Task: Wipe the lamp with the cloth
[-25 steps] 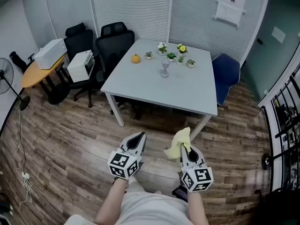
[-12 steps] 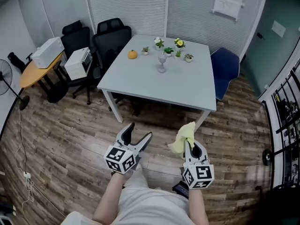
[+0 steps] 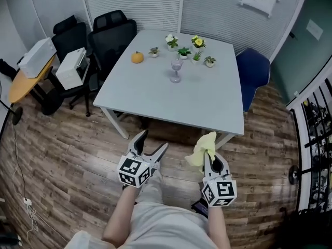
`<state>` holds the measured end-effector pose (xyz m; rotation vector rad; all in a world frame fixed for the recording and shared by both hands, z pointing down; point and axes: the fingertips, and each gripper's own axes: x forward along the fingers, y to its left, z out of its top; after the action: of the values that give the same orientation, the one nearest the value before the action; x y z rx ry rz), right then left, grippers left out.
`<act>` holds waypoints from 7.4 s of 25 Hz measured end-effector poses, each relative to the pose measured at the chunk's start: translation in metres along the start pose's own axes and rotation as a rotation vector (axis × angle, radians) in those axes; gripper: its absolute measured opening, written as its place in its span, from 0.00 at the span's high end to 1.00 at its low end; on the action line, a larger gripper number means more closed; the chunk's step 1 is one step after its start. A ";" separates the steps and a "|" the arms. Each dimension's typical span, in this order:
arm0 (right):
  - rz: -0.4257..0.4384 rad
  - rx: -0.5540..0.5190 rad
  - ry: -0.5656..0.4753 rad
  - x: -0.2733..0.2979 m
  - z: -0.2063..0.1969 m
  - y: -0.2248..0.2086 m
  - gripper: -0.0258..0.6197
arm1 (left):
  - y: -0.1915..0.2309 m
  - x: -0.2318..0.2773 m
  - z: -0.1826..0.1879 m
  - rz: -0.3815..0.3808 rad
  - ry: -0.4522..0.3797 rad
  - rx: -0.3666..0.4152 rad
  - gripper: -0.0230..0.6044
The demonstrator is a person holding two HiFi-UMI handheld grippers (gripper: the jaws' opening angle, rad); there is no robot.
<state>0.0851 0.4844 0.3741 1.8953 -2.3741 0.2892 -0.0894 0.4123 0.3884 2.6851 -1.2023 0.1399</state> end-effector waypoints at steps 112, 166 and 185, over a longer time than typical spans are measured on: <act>0.404 -0.158 0.297 0.537 0.043 -0.112 0.92 | 0.237 0.478 -0.137 -0.326 0.646 0.367 0.48; 0.563 -0.348 0.507 0.593 0.049 -0.077 0.92 | 0.237 0.476 -0.139 -0.324 0.654 0.361 0.48; 0.626 -0.626 0.346 0.562 0.056 -0.054 0.92 | 0.237 0.476 -0.138 -0.322 0.648 0.365 0.48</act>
<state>0.0133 -0.0754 0.4295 0.7549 -2.3539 -0.0864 0.0495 -0.0585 0.6344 2.7169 -0.5801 1.1663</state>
